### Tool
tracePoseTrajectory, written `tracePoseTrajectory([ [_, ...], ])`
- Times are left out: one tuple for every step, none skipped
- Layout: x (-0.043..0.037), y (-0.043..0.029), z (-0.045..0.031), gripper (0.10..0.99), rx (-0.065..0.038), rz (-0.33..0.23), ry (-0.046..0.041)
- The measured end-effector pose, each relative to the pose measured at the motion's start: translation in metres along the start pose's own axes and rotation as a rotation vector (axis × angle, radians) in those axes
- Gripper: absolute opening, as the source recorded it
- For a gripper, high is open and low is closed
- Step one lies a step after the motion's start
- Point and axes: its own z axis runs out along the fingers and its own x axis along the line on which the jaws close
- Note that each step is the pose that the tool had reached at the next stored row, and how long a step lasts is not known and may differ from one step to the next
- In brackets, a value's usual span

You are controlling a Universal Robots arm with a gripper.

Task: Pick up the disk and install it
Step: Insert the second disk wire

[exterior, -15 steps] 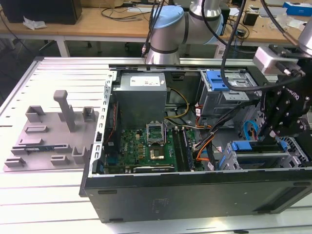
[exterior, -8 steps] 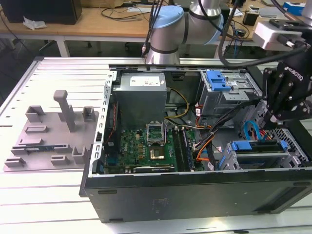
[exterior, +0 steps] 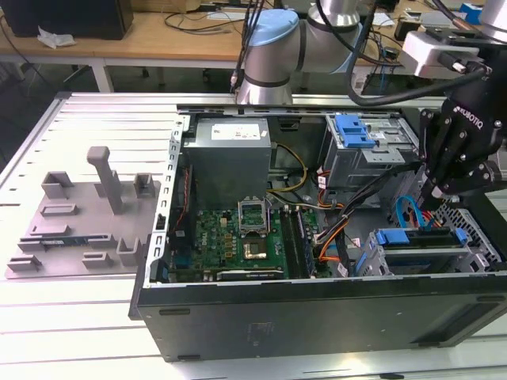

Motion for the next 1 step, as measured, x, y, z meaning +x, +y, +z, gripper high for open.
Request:
tracePoseTrajectory([
  [0.0, 0.0, 0.0, 0.106, 0.0, 0.0, -0.0001],
])
